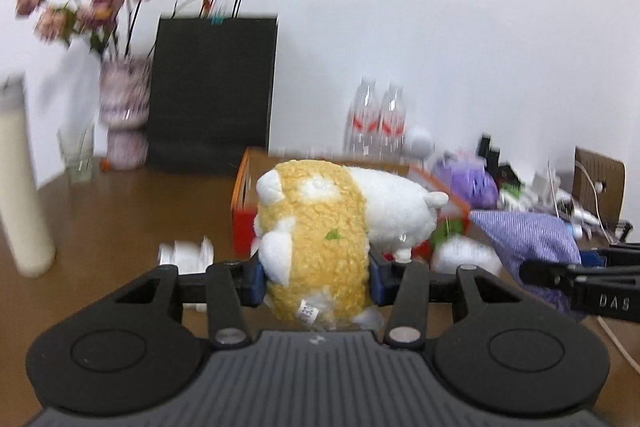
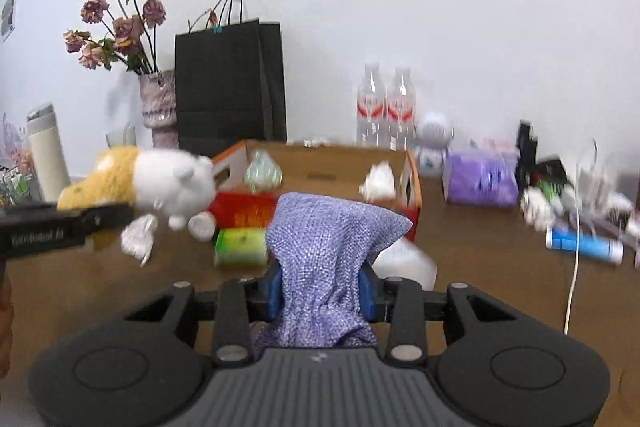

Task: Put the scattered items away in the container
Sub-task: 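Carry plush toy and lavender pouch into the box and release both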

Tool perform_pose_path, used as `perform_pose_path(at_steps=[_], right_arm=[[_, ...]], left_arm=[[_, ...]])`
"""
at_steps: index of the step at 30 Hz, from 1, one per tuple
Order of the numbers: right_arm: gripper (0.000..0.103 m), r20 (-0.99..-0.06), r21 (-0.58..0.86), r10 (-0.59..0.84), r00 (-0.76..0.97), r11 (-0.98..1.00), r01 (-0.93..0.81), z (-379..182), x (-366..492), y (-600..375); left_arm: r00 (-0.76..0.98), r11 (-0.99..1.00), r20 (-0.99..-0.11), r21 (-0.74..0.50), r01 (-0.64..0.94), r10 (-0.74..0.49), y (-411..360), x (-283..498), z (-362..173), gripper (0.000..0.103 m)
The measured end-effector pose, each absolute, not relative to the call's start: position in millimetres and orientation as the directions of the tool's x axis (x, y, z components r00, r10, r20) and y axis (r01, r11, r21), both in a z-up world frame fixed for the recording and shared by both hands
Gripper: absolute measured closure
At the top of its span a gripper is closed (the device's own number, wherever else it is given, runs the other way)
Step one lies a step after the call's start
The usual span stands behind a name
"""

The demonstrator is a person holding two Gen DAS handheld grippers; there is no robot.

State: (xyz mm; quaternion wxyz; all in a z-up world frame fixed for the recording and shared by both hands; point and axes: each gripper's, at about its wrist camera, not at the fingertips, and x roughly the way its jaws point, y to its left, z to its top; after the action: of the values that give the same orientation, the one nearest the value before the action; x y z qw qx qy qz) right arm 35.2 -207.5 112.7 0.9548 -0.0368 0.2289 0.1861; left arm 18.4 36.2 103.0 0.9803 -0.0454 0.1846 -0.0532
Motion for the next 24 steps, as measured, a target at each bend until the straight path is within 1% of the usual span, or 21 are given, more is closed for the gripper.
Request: perform_pose_path(at_steps=[1, 3, 5, 6, 9, 13, 15, 18, 20, 22, 24], right_arm=[[0.068, -0.439, 0.005, 0.34, 0.832, 0.926, -0.376, 120.2, 44.5, -206.3], [0.068, -0.409, -0.011, 0.353, 0.842, 0.92, -0.391, 136.7, 70.3, -204.4], [0.068, -0.413, -0.003, 0.365, 0.834, 0.916, -0.402, 151.6, 105.3, -200.5], [0.068, -0.43, -0.002, 0.366, 0.825, 0.913, -0.407, 157.1, 127.6, -196.5], [0.068, -0.51, -0.021, 0.338, 0.791, 0.914, -0.404, 161.7, 196.4, -178.8], [0.068, -0.633, -0.034, 0.297, 0.715, 0.912, -0.409, 144.0, 275.8, -152.8], [0.068, -0.678, -0.061, 0.258, 0.688, 0.913, -0.403, 128.1, 301.7, -143.0], [0.068, -0.734, -0.07, 0.225, 0.641, 0.914, -0.401, 104.6, 332.6, -134.5], [0.068, -0.782, -0.033, 0.232, 0.579, 0.912, -0.409, 89.1, 348.3, -132.7], [0.068, -0.82, 0.023, 0.252, 0.514, 0.912, -0.411, 75.0, 361.8, -131.4], [0.068, -0.836, 0.017, 0.237, 0.494, 0.913, -0.408, 64.8, 368.9, -127.6]], left_arm=[[0.925, 0.988, -0.355, -0.125, 0.095, -0.134, 37.9, 31.7, 109.0, 0.056], [0.909, 0.976, -0.379, -0.189, 0.105, -0.171, 44.4, 68.0, 119.5, 0.055], [0.886, 0.963, -0.418, -0.251, 0.1, -0.201, 50.6, 111.9, 127.4, 0.055], [0.876, 0.96, -0.436, -0.263, 0.092, -0.203, 50.5, 135.9, 130.2, 0.056], [0.839, 0.967, -0.505, -0.239, 0.089, -0.202, 38.2, 206.3, 126.6, 0.055], [0.7, 0.96, -0.674, -0.272, 0.064, -0.237, 20.1, 290.0, 90.6, 0.055], [0.662, 0.972, -0.724, -0.234, 0.032, -0.197, 9.6, 318.6, 73.6, 0.055], [0.629, 0.981, -0.763, -0.193, -0.002, -0.149, 1.5, 347.5, 53.6, 0.055], [0.615, 0.983, -0.778, -0.18, -0.03, -0.123, 1.5, 360.3, 44.5, 0.054], [0.618, 0.986, -0.781, -0.16, -0.053, -0.093, 2.1, 368.0, 36.5, 0.049], [0.601, 0.984, -0.793, -0.169, -0.051, -0.105, 3.1, 377.3, 32.1, 0.042]])
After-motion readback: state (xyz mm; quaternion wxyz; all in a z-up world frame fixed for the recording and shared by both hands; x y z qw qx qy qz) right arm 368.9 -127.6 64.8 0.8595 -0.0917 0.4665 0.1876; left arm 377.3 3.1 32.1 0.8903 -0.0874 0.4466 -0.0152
